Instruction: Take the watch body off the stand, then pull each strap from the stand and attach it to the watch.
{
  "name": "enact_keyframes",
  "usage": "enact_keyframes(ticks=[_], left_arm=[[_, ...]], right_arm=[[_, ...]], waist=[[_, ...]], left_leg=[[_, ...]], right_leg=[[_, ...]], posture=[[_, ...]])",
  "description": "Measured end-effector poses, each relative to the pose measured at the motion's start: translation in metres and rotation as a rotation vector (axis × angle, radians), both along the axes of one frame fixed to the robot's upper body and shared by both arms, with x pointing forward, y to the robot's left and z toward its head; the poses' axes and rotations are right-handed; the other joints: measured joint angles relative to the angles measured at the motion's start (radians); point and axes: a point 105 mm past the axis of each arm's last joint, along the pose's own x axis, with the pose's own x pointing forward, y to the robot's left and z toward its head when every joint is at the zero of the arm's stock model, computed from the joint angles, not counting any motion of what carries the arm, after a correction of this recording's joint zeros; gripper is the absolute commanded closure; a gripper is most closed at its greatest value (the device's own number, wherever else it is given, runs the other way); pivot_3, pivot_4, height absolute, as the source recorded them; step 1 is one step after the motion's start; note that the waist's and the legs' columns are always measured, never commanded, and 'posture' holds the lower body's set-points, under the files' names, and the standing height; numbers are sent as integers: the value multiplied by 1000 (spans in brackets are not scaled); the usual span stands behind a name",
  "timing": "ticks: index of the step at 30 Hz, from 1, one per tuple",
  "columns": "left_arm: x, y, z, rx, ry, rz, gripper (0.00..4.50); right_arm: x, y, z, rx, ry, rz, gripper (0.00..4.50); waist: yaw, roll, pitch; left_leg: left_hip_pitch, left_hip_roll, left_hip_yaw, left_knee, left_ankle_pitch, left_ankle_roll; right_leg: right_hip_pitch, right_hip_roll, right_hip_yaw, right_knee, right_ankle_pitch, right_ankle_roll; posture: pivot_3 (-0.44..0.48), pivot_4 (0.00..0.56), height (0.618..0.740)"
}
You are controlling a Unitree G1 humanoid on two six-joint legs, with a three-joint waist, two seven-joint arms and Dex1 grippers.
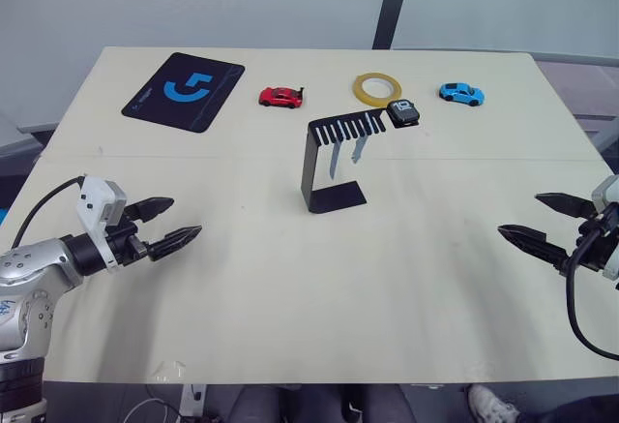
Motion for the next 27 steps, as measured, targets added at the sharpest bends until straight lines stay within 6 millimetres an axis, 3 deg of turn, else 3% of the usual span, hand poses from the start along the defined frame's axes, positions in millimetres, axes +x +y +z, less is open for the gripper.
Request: enact_keyframes(ticks=[27], left_arm=[[9,-18,5,21,-110,-20,73]], right_arm=[[9,6,-14,44,-53,-114,0]], waist=[[0,0,0]], left_leg=[[0,0,0,0,0,0]], right_leg=[[0,0,0,1,0,0]], posture=[[0,150,732]])
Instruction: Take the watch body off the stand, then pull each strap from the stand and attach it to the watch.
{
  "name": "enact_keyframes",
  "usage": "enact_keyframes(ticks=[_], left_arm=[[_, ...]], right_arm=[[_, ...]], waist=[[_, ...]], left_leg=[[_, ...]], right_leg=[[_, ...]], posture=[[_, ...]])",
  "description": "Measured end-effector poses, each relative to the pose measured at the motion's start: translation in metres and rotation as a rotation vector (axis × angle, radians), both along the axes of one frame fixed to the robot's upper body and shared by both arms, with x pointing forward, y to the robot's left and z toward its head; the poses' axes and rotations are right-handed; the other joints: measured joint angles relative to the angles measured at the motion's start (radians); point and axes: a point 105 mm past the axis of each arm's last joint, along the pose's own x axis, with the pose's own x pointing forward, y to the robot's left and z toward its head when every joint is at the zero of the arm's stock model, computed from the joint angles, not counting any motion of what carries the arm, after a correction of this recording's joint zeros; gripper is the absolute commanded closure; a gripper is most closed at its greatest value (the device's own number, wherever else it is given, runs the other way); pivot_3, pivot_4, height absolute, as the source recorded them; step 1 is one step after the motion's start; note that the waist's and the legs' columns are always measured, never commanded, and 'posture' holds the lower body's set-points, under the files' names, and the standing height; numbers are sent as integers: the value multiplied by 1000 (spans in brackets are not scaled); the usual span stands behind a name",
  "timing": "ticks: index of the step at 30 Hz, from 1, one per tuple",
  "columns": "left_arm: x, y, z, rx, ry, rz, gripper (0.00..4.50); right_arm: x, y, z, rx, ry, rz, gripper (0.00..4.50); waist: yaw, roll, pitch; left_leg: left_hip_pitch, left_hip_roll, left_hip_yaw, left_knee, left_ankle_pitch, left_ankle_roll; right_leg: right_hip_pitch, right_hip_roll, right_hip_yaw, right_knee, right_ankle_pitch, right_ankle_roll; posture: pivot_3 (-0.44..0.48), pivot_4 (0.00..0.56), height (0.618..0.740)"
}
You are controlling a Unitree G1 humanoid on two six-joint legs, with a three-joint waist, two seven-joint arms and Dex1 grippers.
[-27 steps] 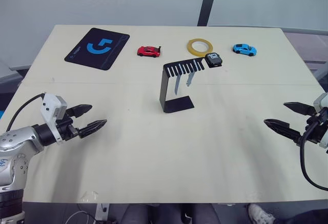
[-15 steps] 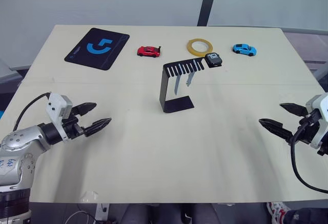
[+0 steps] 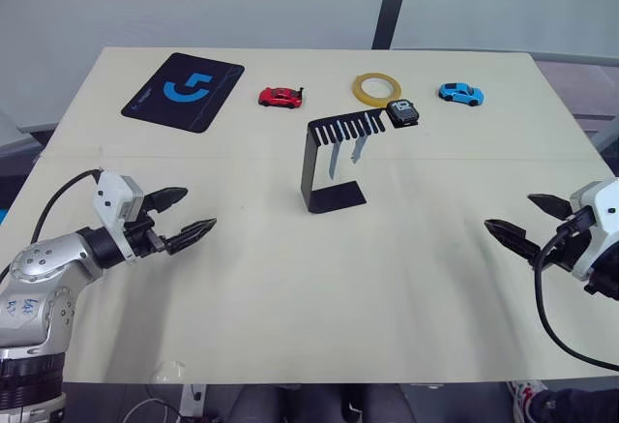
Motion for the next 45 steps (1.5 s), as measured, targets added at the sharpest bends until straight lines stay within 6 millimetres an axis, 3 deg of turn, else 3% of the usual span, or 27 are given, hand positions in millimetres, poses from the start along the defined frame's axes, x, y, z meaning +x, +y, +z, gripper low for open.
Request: enact_keyframes(ticks=[5,6,7,10,18,23,27,45], left_arm=[[2,-8,8,-39,-2,-43,73],[4,-21,23,-58,-33,-115,73],[5,-48,46,-101,-47,-264,73],[4,-69,78,-133,-92,-382,73],[8,-117,111,-166,-169,-584,73],[16,-133,115,-162,-188,-621,73],[17,-144,120,-148,-221,-646,73],[21,-144,123,-121,-238,-603,73]], right_arm=[[6,11,2,13,-51,-39,0],[7,21,8,25,-86,-57,0],[6,36,21,63,-144,-84,0],[2,66,48,128,-239,-70,0],[17,148,101,293,-328,17,0],[35,157,110,349,-299,-50,0],[48,163,106,337,-251,-105,0],[64,168,100,336,-188,-182,0]], waist=[[1,0,0],[3,0,0],[2,0,0],[-3,0,0],[-19,0,0],[-24,0,0],[-30,0,0],[-31,0,0]], left_leg=[[0,0,0,1,0,0],[0,-1,-1,1,0,0],[0,-1,-1,1,0,0],[0,-1,-1,1,0,0],[-1,-4,-1,1,0,-1],[-4,-5,-2,1,0,-1],[-5,-4,-2,1,0,-1],[-10,-4,-5,2,1,-1]], right_leg=[[0,0,0,1,0,0],[0,-1,0,2,0,0],[0,0,0,2,0,0],[0,1,0,2,0,0],[-2,2,0,4,0,-1],[-4,2,0,5,0,-1],[-6,3,-1,5,0,-1],[-8,3,-3,4,0,-1]], posture=[[0,150,732],[0,150,732],[0,150,732],[0,150,732],[0,150,732],[0,150,732],[0,150,732],[0,150,732]])
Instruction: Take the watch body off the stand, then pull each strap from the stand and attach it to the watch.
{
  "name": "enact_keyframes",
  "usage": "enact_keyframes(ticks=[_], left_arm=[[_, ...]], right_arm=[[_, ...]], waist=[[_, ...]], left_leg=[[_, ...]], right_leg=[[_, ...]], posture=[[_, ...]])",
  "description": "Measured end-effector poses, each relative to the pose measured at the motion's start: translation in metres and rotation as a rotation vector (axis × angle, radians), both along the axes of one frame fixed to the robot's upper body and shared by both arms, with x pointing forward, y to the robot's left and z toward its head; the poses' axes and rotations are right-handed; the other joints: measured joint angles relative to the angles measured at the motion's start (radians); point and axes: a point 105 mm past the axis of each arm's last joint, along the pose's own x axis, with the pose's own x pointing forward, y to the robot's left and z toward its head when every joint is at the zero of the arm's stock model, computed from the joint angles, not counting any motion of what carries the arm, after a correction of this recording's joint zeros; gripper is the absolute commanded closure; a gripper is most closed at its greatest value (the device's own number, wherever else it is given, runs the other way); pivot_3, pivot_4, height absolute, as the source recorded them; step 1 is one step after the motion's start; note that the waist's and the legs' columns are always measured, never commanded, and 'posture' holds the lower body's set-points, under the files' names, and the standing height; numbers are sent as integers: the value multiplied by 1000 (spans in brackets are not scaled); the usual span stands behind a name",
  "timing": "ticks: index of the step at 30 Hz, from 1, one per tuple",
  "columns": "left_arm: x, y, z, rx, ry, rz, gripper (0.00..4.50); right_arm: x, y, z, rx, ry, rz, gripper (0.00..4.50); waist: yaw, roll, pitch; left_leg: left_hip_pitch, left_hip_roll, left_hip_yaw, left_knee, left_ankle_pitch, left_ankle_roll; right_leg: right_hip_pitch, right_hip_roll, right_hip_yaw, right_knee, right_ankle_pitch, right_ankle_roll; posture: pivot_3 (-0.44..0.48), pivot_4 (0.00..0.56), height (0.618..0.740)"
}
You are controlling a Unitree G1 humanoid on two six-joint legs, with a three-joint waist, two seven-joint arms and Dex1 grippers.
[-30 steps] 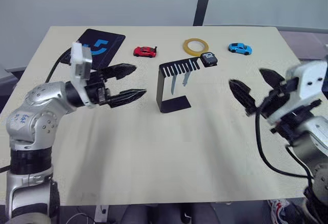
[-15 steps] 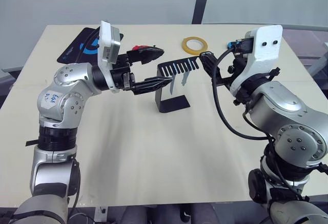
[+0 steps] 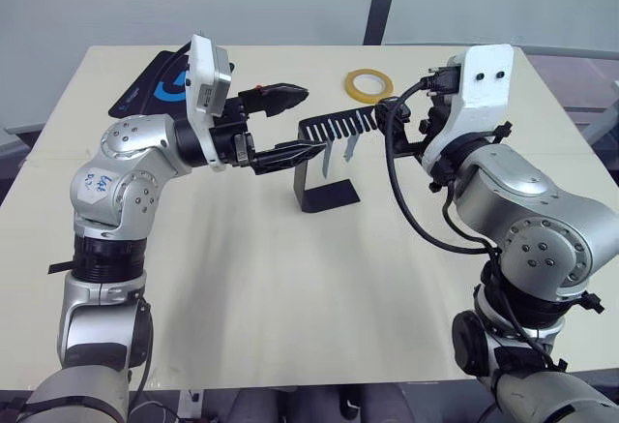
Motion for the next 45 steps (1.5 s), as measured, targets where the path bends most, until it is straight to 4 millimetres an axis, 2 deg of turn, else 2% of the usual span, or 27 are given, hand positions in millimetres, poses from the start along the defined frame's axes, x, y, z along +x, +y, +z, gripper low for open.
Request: enact_keyframes(ticks=[23,26,27,45], left_arm=[[1,-1,2,-5,-2,13,73],[1,-1,2,-5,-4,16,0],[1,-1,2,-5,-4,17,0],[2,0,0,-2,-3,25,0]], right_arm=[[7,1,-8,17,36,2,0],[7,2,-8,19,37,6,858],[7,4,-8,22,39,15,1332],[8,8,-9,37,44,33,1332]], waist=[[-9,0,0],[-14,0,0],[-17,0,0],[-20,0,0]], left_leg=[[0,0,-1,0,0,0],[-1,0,-2,0,0,0],[-1,0,-2,0,0,0],[-1,0,-4,0,0,0]], right_leg=[[0,0,-1,0,0,0],[0,0,-1,0,0,0],[0,0,-2,0,0,0],[0,0,-2,0,0,0]], posture=[[0,150,732],[0,150,732],[0,150,732],[0,150,732]])
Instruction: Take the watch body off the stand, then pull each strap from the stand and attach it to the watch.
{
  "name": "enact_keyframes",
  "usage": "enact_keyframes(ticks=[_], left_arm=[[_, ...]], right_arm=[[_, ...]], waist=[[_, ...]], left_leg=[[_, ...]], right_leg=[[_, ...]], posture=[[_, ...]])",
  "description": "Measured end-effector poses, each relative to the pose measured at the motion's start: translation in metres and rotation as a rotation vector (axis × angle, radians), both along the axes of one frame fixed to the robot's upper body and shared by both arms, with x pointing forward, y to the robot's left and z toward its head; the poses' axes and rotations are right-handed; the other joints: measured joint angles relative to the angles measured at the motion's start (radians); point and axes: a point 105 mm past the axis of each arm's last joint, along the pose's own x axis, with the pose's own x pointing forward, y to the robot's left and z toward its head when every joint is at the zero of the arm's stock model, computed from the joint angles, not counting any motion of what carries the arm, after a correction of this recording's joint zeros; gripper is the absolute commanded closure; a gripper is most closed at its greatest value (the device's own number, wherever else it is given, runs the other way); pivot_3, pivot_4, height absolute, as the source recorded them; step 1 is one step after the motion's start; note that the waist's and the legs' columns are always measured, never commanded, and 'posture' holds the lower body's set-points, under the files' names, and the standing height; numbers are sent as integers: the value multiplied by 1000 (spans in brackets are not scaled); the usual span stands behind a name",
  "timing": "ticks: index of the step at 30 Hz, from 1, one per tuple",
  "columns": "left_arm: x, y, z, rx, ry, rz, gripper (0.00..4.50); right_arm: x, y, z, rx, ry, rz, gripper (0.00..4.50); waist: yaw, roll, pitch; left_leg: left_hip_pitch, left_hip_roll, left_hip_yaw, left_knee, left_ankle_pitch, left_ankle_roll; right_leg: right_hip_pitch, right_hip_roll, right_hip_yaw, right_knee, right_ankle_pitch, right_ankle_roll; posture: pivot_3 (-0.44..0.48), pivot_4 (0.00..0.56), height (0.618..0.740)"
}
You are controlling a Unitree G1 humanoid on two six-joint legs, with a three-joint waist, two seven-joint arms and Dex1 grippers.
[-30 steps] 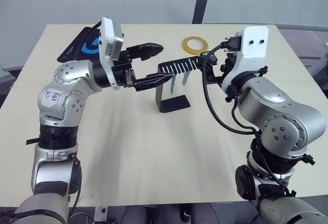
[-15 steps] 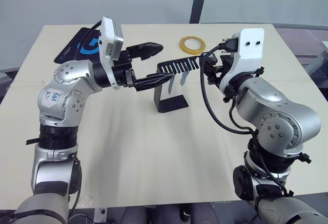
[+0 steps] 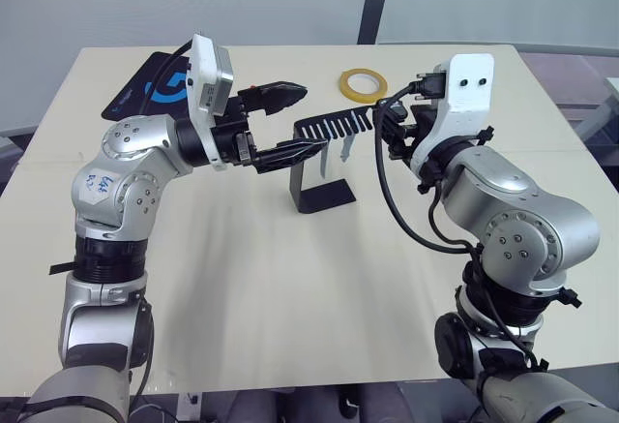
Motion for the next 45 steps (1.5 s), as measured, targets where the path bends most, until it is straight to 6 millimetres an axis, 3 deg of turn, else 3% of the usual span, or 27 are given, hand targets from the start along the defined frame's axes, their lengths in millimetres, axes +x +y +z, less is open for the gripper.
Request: enact_keyframes(ticks=[1,4,6,19,24,30,32,37,45], left_arm=[[0,0,0,0,0,0,0],[0,0,0,0,-1,1,0],[0,0,0,0,-1,1,0],[0,-2,0,-9,2,-9,0],[-1,-6,0,-21,5,-22,0],[-17,-4,1,-18,13,-90,0],[-28,0,-5,13,42,-136,0],[-53,7,-32,110,125,-231,0],[-61,1,-67,183,129,-256,0]], right_arm=[[0,0,0,1,0,1,1332],[0,1,0,2,0,7,2047],[0,3,0,4,-1,14,2940],[-3,8,11,-7,-28,52,2949],[-9,7,24,-30,-78,56,2949],[-31,-21,41,-86,-178,50,2949],[-42,-42,28,-130,-155,37,2949],[-64,-94,-28,-156,39,-51,2949],[-82,-122,-103,-143,222,-117,2949]], waist=[[0,0,0],[0,0,0],[0,0,0],[-1,0,0],[-1,0,0],[0,0,0],[3,0,0],[6,0,0],[24,0,0]], left_leg=[[0,0,0,0,0,0],[0,0,0,0,0,0],[0,0,0,0,0,0],[0,0,0,0,0,0],[0,0,0,0,0,0],[-1,0,-1,0,0,0],[-1,0,-3,-1,0,0],[0,0,-2,-1,0,0],[2,0,3,-1,1,-1]], right_leg=[[0,0,0,0,0,0],[0,0,0,0,0,0],[0,0,0,0,0,0],[0,0,0,0,0,0],[0,0,0,0,0,0],[0,-1,-1,0,0,0],[1,-1,-2,-1,0,0],[3,-1,-1,-3,0,0],[2,1,3,-4,0,0]], posture=[[0,150,732],[0,150,732],[0,150,732],[0,150,732],[0,150,732],[0,150,732],[0,150,732],[0,150,732],[0,150,732]])
